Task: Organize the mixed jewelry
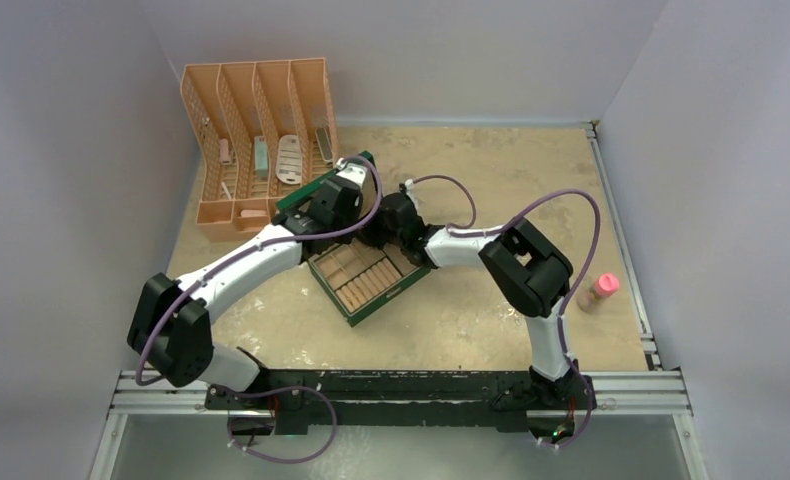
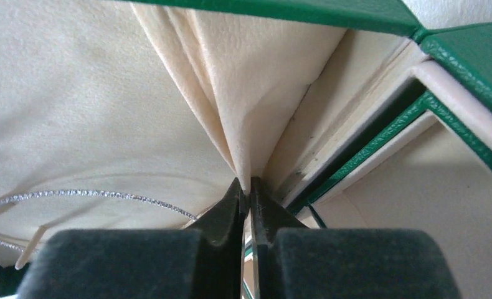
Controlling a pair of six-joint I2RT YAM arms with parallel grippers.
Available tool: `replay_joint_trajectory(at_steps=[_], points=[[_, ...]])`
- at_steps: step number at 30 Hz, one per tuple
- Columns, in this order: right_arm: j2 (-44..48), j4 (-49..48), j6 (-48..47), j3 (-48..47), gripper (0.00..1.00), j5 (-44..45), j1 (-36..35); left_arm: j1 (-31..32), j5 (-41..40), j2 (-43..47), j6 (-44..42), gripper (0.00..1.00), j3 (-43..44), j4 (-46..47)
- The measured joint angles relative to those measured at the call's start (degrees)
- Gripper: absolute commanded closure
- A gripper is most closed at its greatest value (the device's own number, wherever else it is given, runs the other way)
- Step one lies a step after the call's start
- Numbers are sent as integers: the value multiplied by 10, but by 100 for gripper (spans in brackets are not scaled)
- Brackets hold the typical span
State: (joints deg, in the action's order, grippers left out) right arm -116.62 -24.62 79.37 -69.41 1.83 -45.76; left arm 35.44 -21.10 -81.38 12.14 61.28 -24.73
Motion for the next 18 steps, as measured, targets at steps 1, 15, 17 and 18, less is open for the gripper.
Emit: replay_joint_trajectory(at_steps=[1, 15, 17, 18], points=[[0, -13, -7, 7, 99, -1, 0, 0, -5, -8, 0, 67, 0, -3], [5, -158, -122, 79, 100, -16, 0, 0, -66, -71, 4, 78, 21, -16], [7, -166, -140, 85, 100, -17, -1, 0, -74, -79, 2, 78, 24, -16], [8, -170, -149, 87, 100, -17, -2, 0, -78, -85, 0, 79, 25, -17]])
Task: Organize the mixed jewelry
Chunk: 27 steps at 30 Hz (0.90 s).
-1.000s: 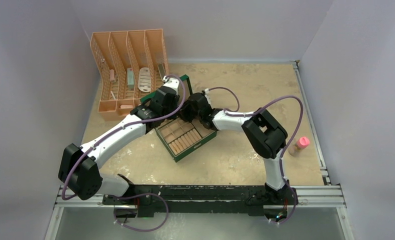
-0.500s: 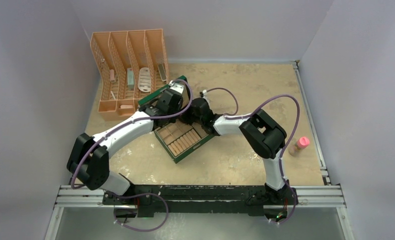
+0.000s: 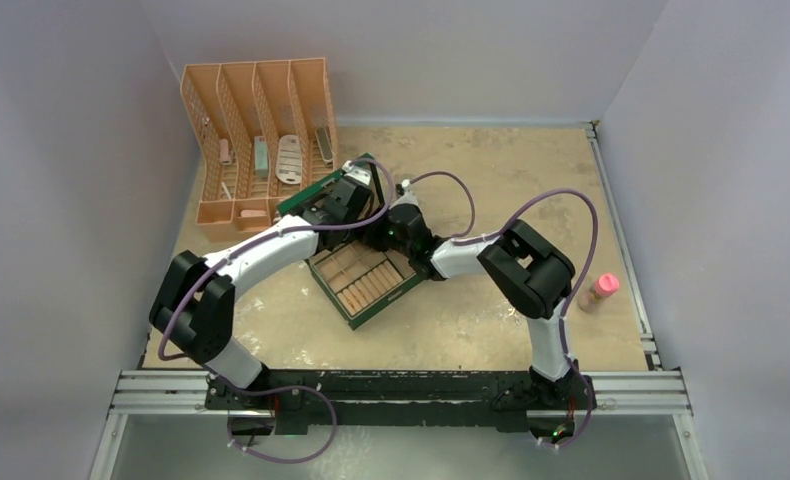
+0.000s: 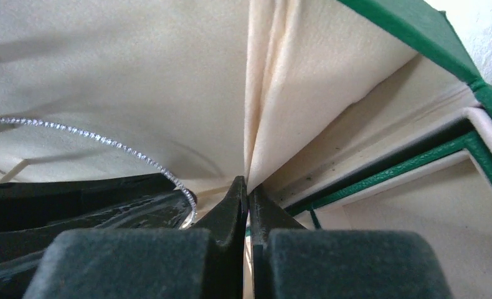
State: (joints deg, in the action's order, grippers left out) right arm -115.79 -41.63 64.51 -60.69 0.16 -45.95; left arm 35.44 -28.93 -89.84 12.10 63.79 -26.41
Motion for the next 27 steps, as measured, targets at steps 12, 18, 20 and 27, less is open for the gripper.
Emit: replay_joint_trajectory(at_steps=[12, 18, 20, 27], points=[[13, -24, -62, 24, 100, -8, -1, 7, -9, -16, -16, 87, 1, -9], [22, -5, -63, 24, 95, -7, -2, 11, -9, -16, -6, 86, 5, -16], [21, 24, -55, 6, 92, -7, -2, 10, -6, -15, -2, 84, 7, -18], [5, 123, -10, -64, 81, -13, -2, 7, 11, 20, 10, 80, 7, -23]])
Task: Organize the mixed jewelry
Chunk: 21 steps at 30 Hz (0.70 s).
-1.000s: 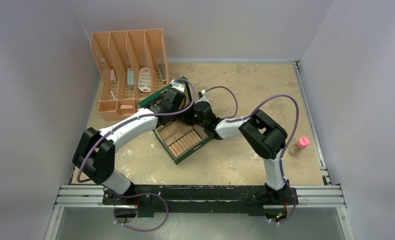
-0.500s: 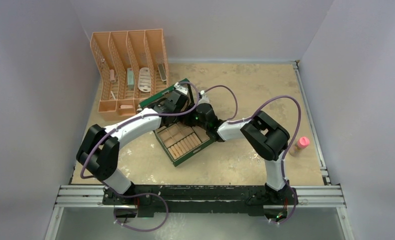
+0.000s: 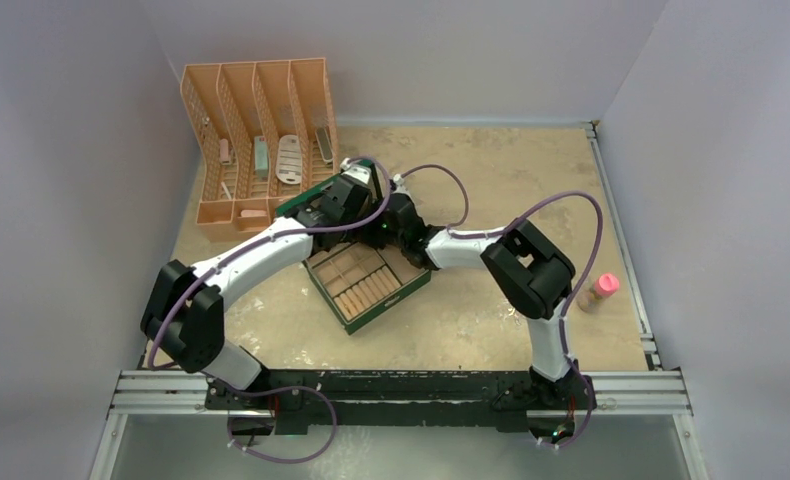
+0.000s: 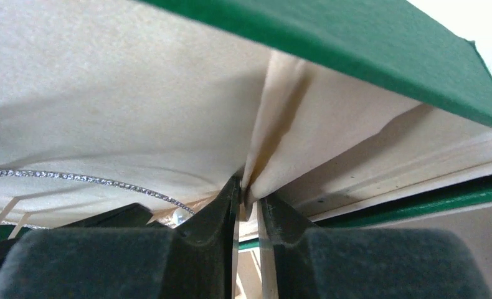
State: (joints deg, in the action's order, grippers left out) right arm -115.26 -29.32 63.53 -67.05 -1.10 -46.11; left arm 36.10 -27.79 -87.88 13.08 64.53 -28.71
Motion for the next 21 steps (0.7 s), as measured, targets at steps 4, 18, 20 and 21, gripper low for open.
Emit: replay_joint_trajectory(at_steps=[4, 18, 20, 21], points=[[-13, 18, 31, -21, 74, -16, 0, -1, 3, 17, 4, 80, 0, -1], [-31, 22, 90, -45, 67, -60, -1, -1, 3, 21, 11, 80, 0, -13], [-35, 27, 91, -52, 70, -64, -1, -1, 0, 22, 12, 82, 0, -15], [-35, 30, 92, -55, 72, -65, -2, -1, -1, 22, 13, 82, 0, -15]])
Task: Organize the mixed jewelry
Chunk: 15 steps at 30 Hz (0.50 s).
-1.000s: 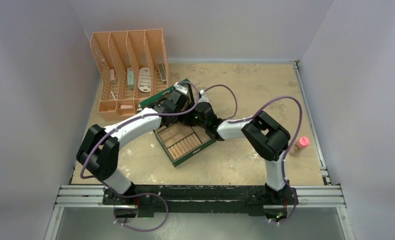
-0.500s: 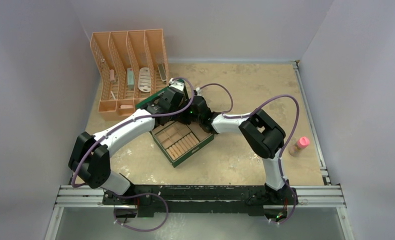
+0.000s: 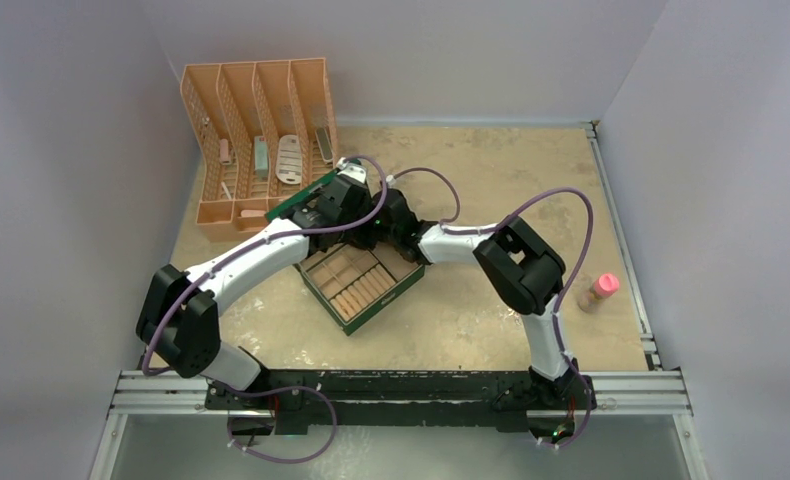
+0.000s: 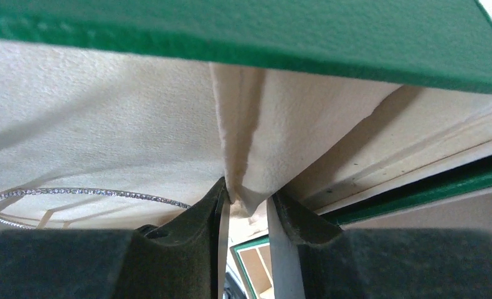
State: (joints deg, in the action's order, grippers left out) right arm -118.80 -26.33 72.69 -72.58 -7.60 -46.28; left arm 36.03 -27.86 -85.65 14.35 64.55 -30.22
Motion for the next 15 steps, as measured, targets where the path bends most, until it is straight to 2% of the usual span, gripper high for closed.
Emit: replay_joint_trajectory(at_steps=[5, 7, 10, 15], points=[[-11, 35, 2, -27, 88, -10, -3, 0, -6, 2, 1, 83, 0, -4], [-12, 46, 2, -34, 91, -11, -5, 0, -8, 2, 1, 84, 0, -5], [-12, 55, 2, -40, 90, -10, -6, 0, -9, 2, 2, 82, 0, -10], [-12, 38, -4, -26, 80, -10, -6, 0, -9, 10, 14, 78, -2, -23]])
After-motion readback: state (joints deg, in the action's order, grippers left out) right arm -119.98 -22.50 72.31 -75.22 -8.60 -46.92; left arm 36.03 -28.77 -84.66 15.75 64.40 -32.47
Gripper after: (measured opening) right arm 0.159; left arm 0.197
